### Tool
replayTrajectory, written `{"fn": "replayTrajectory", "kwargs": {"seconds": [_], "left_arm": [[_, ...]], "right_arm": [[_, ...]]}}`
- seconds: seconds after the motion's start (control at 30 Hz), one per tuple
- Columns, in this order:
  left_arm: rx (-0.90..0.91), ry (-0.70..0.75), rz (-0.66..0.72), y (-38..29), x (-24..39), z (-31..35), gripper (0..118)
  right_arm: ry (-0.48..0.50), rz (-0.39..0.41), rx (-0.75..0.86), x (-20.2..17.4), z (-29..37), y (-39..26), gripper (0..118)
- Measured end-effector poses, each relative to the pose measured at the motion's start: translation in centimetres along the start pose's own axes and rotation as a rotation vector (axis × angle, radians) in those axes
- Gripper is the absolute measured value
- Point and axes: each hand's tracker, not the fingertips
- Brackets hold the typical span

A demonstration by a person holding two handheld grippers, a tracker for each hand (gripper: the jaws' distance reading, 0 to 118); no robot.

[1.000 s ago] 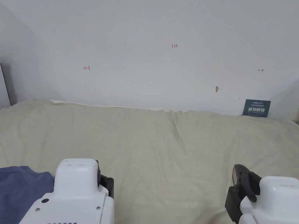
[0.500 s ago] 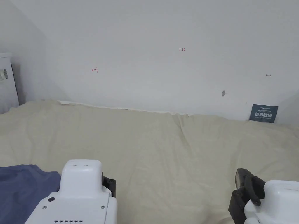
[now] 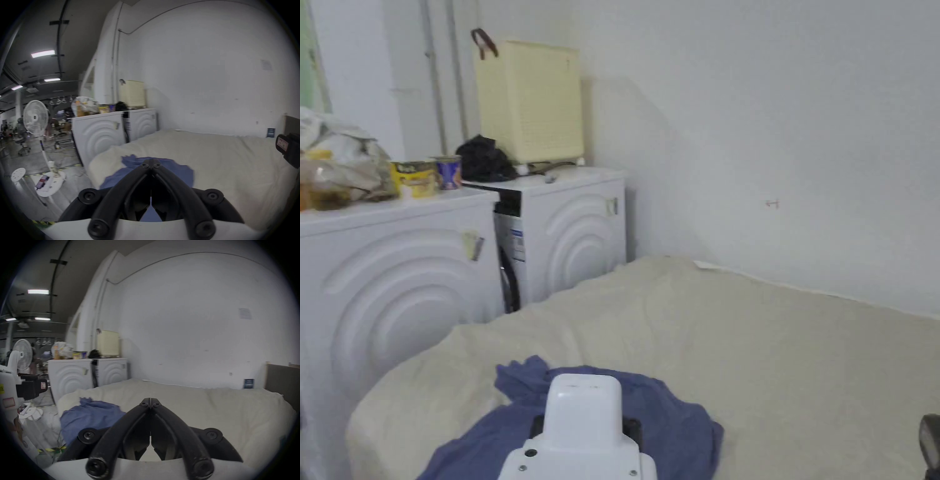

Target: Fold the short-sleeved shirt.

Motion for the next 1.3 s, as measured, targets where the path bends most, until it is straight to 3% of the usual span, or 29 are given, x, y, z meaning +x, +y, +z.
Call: {"fn": "replayTrajectory", "kwargs": {"seconds": [0.2, 0.37, 0.8, 0.93, 1.07, 1.23, 1.27, 1.3], "left_arm": [[-0.015, 0.128, 0.004, 0.0, -5.2, 0.3, 0], [-0.051, 0.175, 0.033, -0.6, -7.1, -0.6, 0], [-0.244, 0.136, 0.082, -5.2, -7.1, -8.9, 0], [-0.342, 0.144, 0.031, -7.8, -5.9, -13.3, 0], [-0.461, 0.037, 0.107, -10.9, -5.1, -17.7, 0], [-0.598, 0.007, 0.058, -14.6, -3.4, -22.6, 0], [-0.621, -0.005, 0.048, -15.0, -3.2, -23.3, 3], [-0.619, -0.013, 0.057, -15.3, -3.1, -24.0, 19]], "right_arm": [[0.264, -0.065, -0.030, -6.9, -3.3, 0.0, 0], [0.362, 0.019, -0.052, -10.5, -4.1, -0.6, 0], [0.371, -0.005, -0.186, -11.0, -9.9, -4.4, 0], [0.368, 0.007, -0.255, -10.7, -12.1, -6.5, 0], [0.355, 0.022, -0.313, -10.4, -13.6, -8.2, 0], [0.330, 0.031, -0.375, -9.7, -15.2, -9.9, 0], [0.324, 0.032, -0.383, -9.5, -15.5, -10.2, 0], [0.319, 0.030, -0.390, -9.2, -15.9, -10.4, 0]]}}
